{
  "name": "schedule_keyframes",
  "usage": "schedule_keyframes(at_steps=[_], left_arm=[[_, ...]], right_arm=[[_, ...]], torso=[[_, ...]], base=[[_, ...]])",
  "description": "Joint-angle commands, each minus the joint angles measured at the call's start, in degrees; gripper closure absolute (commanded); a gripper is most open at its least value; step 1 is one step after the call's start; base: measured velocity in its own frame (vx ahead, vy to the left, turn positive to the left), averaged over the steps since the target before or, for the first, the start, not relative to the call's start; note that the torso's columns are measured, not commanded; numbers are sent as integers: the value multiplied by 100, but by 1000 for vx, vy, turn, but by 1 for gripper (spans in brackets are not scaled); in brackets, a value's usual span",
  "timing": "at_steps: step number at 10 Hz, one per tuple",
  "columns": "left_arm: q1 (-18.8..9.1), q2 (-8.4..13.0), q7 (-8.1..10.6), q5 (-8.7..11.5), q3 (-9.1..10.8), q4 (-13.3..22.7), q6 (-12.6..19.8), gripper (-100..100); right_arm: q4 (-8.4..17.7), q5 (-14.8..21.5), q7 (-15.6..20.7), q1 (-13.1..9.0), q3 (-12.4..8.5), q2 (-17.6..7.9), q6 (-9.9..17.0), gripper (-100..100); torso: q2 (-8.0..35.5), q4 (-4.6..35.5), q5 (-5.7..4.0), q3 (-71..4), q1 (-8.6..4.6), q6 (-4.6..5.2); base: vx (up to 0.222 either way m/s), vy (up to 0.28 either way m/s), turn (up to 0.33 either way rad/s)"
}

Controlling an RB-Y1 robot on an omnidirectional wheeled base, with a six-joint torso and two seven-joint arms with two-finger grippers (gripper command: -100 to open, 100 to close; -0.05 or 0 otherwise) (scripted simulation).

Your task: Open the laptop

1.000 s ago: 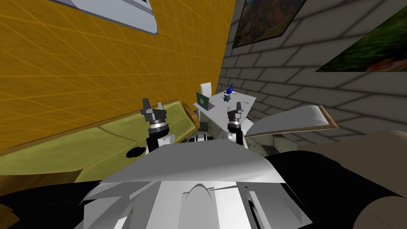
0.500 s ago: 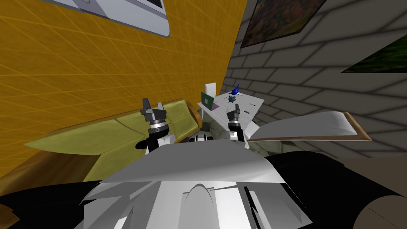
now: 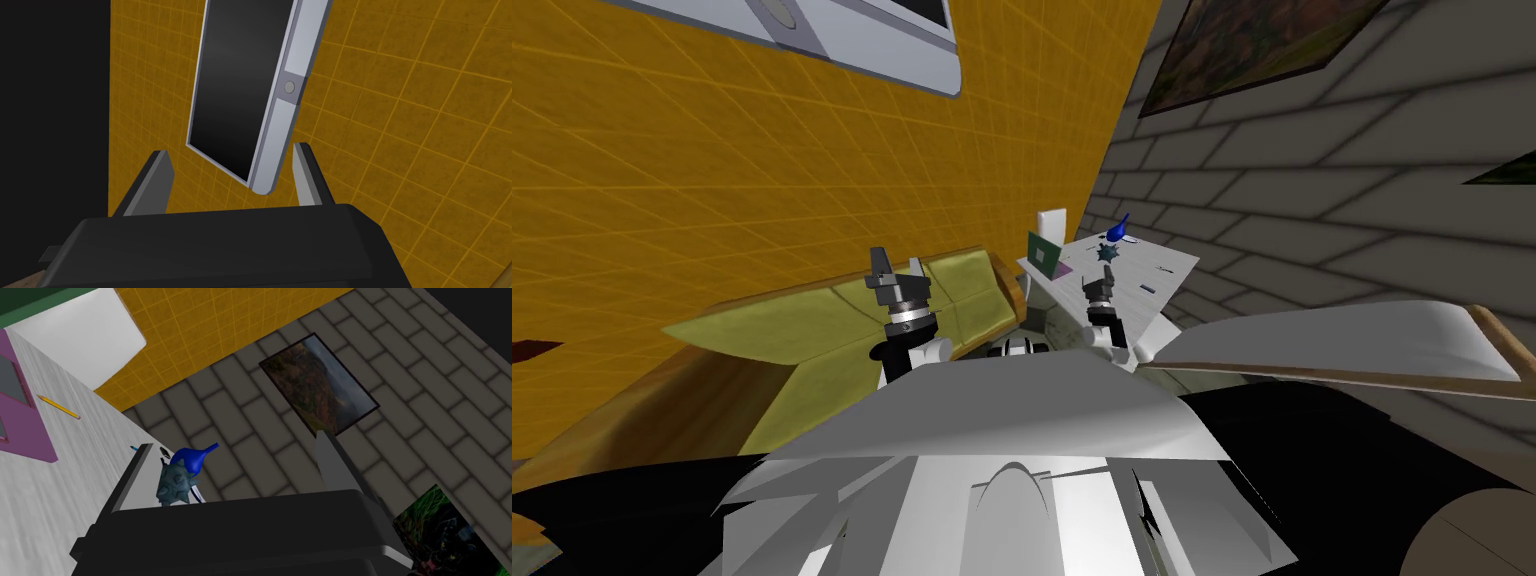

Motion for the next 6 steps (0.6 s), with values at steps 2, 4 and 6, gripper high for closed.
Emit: schedule_keyframes(at_steps=[2, 4, 6], left_arm=[[0, 0, 0, 0, 0, 0, 0, 0], [0, 0, 0, 0, 0, 0, 0, 0], [0, 0, 0, 0, 0, 0, 0, 0]], right_arm=[[268, -568, -299, -160, -158, -128, 271, -100], [491, -877, -484, -280, -253, -201, 405, -100], [716, -1198, -674, -403, -352, -266, 544, -100]], torso=[[3, 1, -1, 1, -3, 0], [2, 1, -1, 1, -2, -1], [2, 0, -1, 1, -2, -1]], base=[[5, 12, 151], [6, 11, 141], [5, 9, 156]])
